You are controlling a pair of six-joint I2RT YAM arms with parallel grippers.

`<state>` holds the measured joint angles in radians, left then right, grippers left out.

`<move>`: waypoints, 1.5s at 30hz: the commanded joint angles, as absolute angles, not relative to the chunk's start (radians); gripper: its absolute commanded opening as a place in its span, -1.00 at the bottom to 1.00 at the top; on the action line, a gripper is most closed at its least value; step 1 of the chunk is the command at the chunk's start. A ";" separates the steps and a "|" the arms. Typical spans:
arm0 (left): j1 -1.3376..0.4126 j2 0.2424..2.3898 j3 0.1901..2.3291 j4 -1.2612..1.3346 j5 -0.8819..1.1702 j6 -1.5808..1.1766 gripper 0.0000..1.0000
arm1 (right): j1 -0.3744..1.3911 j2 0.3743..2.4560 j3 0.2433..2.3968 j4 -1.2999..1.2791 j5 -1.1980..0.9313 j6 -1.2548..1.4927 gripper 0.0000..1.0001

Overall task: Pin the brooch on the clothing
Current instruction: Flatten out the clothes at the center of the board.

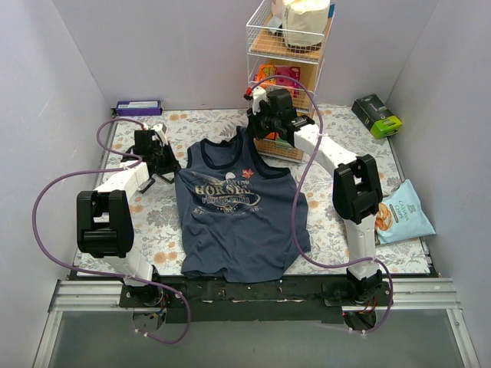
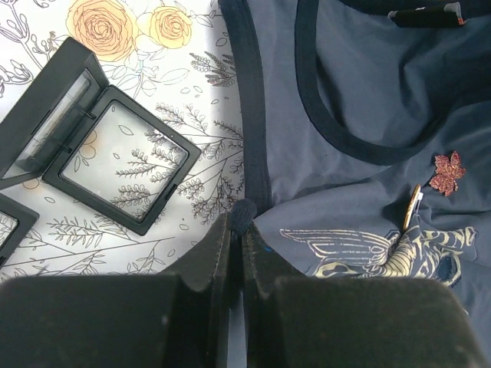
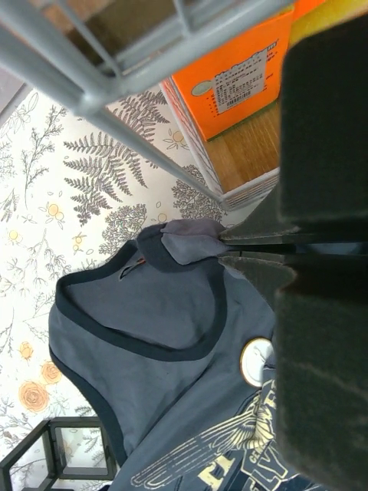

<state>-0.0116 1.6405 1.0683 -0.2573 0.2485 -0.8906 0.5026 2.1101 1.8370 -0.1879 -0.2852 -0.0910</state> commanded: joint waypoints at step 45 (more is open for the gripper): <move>-0.181 1.477 1.025 -0.202 0.345 -0.827 0.69 | 0.138 1.729 1.333 -0.055 -0.150 -0.023 0.57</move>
<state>-0.1837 1.5326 1.0348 -0.2092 0.3214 -0.8429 0.2310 1.7409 1.3106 -0.0624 -0.1894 -0.0563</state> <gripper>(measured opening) 0.837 0.785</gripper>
